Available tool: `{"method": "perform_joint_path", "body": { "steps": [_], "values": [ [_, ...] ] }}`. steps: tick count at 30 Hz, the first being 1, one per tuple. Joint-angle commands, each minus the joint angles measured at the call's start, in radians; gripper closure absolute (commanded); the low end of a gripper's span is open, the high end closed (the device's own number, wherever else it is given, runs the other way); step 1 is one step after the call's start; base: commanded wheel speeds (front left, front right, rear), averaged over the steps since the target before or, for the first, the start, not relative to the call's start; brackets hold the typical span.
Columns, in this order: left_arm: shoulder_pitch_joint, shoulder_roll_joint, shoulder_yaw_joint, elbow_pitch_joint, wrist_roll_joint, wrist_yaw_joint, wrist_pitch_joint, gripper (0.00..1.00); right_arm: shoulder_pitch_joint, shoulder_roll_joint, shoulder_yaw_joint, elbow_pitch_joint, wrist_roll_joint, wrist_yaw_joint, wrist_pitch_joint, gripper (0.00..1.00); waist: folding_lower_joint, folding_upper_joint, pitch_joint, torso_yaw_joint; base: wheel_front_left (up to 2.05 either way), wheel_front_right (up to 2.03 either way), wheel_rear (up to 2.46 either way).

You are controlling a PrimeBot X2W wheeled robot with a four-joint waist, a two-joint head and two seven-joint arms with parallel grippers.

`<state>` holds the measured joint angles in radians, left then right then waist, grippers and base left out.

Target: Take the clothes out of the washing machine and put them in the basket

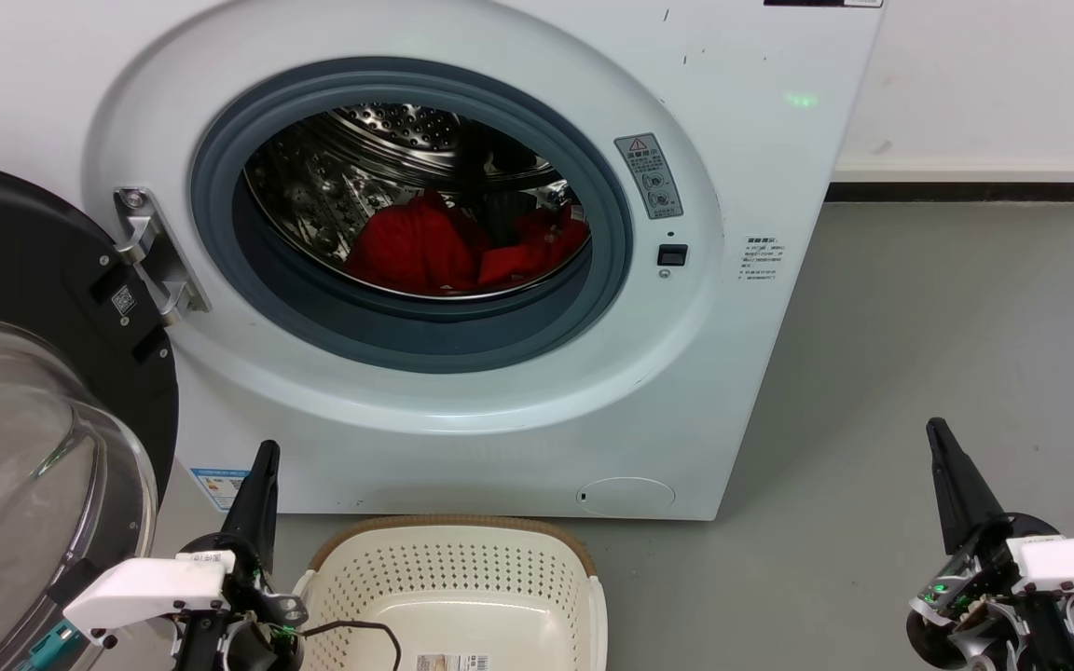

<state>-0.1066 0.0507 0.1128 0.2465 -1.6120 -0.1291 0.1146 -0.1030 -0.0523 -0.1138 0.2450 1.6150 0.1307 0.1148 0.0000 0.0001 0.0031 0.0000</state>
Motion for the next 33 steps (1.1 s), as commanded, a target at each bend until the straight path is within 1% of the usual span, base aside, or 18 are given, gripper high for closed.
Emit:
{"method": "perform_joint_path", "body": {
  "steps": [1,29,30,33],
  "values": [
    [-0.006,-0.001,0.003,-0.001,-0.002,-0.004,0.002,1.00,-0.013,0.003,0.000,0.002,-0.004,0.000,0.001,1.00,0.0000,-0.0001,0.000,0.000,0.00,0.00,0.00],
    [-0.006,-0.001,0.003,-0.001,-0.002,-0.004,0.002,1.00,-0.013,0.003,0.000,0.002,-0.004,0.000,0.001,1.00,0.0000,-0.0001,0.000,0.000,0.00,0.00,0.00],
    [0.000,0.000,0.000,0.000,0.001,0.000,-0.001,0.00,0.000,0.000,0.000,0.000,0.000,0.000,-0.001,0.00,0.0000,-0.0001,0.000,0.000,0.00,0.00,0.00],
    [0.023,-0.002,-0.004,0.027,0.000,0.001,-0.001,0.00,0.022,0.001,0.001,0.026,0.000,0.000,-0.001,0.00,0.0000,-0.0001,0.000,0.000,0.00,0.00,0.00]
  ]
}}
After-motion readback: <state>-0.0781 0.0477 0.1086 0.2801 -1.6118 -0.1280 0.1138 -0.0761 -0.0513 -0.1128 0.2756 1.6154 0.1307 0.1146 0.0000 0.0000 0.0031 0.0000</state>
